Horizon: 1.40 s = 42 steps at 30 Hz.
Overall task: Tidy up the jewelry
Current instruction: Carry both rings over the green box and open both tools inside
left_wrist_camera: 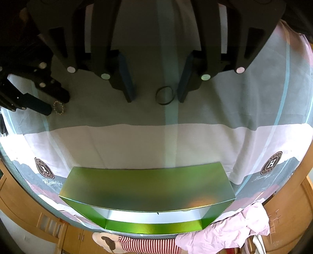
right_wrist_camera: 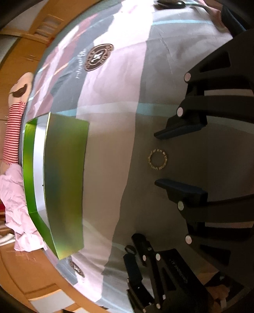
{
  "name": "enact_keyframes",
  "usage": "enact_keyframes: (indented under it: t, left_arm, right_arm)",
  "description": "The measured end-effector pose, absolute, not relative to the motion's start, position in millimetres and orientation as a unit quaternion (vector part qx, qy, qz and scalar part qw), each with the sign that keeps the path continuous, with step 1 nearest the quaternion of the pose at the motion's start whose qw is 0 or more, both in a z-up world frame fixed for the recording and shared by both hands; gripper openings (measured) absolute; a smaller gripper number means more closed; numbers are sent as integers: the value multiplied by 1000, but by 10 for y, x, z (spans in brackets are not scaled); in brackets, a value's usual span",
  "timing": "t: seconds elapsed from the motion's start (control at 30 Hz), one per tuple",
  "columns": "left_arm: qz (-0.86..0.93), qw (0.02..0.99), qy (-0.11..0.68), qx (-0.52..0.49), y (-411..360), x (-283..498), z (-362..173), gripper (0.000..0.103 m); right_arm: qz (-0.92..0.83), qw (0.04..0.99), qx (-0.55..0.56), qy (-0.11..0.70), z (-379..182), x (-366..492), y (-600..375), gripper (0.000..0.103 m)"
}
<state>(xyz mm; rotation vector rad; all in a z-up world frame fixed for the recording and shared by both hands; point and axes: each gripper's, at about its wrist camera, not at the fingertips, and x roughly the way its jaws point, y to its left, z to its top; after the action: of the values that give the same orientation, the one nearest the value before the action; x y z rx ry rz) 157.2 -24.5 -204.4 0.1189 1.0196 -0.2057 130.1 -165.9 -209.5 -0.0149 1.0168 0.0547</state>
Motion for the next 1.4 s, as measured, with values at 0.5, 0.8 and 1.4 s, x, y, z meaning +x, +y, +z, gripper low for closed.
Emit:
enact_keyframes:
  t: [0.5,0.8,1.4]
  left_arm:
    - [-97,901,421,48,-160,1608,-1497,20]
    - [-101,930,353,38,-187,2256,-727,20]
    - [-94,898,429,35,-294,3391,-1497,32]
  right_arm:
    - [42,909,20,414,-1433,1430,-1733,21]
    - [25,936,53,348,-742,2209,-1921,21]
    - [10,900,48,434,-1656,3089,-1916,31]
